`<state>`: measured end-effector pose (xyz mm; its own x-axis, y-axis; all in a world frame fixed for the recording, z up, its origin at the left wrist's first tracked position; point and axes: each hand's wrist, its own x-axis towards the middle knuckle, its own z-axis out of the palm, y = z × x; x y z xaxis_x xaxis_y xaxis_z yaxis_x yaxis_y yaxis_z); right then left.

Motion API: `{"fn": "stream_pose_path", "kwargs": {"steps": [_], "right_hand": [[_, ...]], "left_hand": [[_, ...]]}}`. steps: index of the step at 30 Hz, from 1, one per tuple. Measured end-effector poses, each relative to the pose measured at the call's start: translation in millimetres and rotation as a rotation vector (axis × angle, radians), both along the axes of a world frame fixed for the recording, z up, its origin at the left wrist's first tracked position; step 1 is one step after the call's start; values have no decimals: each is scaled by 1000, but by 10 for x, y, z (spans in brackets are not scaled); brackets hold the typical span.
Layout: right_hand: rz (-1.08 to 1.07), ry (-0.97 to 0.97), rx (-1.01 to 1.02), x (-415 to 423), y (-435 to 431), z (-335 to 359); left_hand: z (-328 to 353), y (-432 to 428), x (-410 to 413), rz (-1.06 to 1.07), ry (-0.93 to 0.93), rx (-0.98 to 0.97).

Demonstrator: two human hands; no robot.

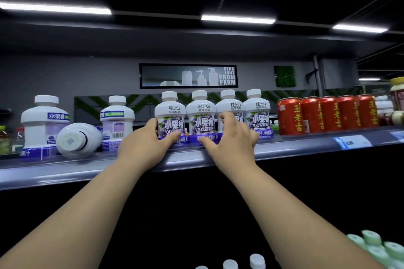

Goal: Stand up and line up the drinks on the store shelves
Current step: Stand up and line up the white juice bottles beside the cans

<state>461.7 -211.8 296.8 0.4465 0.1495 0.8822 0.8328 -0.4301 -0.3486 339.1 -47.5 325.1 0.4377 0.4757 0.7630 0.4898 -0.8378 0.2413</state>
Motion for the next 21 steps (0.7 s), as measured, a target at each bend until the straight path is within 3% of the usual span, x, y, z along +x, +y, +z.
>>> {"fn": "stream_pose_path", "kwargs": {"steps": [5,8,14,21], "right_hand": [[131,-31,-48,-6,-93,-39],[253,-100,-62,-55,-63,-11],[527,-125,-138,-331,73,33],[656,-107,-159,-869,365,123]], "left_hand": [[-27,-103,-48,14,32,34],[-57,-178,-168,-73,-59,-3],[-198,-240,-600,-49,-147,56],[-87,-288,-1223,17,-174,161]]}}
